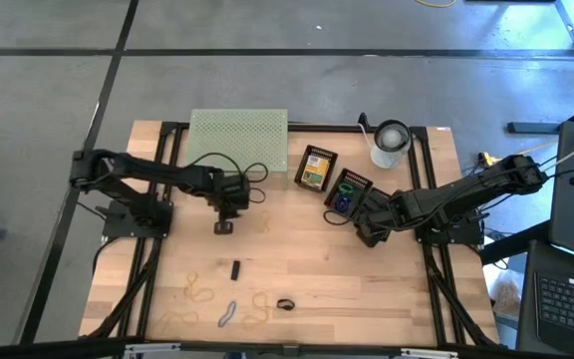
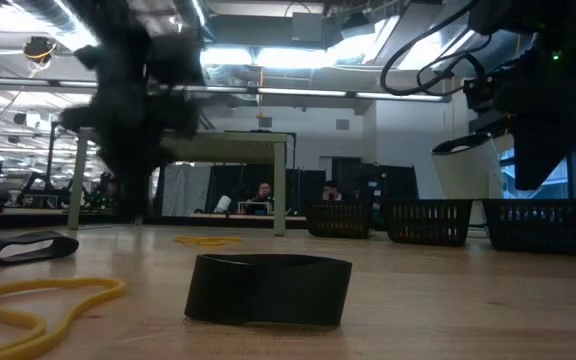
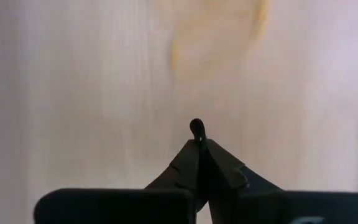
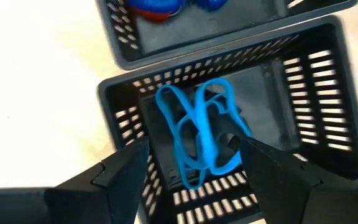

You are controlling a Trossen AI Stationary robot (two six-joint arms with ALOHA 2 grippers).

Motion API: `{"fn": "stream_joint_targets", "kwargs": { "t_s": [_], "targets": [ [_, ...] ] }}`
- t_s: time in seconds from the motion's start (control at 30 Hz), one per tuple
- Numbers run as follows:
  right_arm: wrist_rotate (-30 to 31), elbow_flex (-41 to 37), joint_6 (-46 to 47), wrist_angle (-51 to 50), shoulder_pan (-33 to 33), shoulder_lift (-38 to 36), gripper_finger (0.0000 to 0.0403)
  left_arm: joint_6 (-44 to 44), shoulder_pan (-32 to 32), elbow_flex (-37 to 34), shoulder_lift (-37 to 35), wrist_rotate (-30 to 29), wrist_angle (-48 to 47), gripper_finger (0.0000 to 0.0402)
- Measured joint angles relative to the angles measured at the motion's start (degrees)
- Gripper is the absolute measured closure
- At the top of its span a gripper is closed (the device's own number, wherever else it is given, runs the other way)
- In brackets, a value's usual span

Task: Pick & Place Office Desk Supplies
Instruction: Put the black rubber band into the bottom black bin

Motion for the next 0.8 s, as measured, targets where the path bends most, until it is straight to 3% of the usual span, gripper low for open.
{"fn": "stream_joint_targets", "kwargs": {
  "t_s": [0.13,0.37,0.6,0.8],
  "targets": [
    [-2.10,0.00,1.21,1.90,0.00,0.00,0.0147,-1.72,-4.19,2.47,-3.99,-0.87,5.53,0.0395],
    [0.35,0.00,-0.47,12.49,0.00,0.00,0.0147,-2.44,-13.31,2.99,-9.85,-4.54,31.36,0.0394],
    [13.00,0.02,-9.68,33.88,0.75,0.00,0.0147,2.31,-20.98,3.12,-10.67,-15.56,58.69,0.0392],
    [23.46,0.02,-26.97,54.76,3.14,0.21,0.0147,5.62,-25.04,3.13,-10.68,-20.40,67.71,0.0391]
  ]
}}
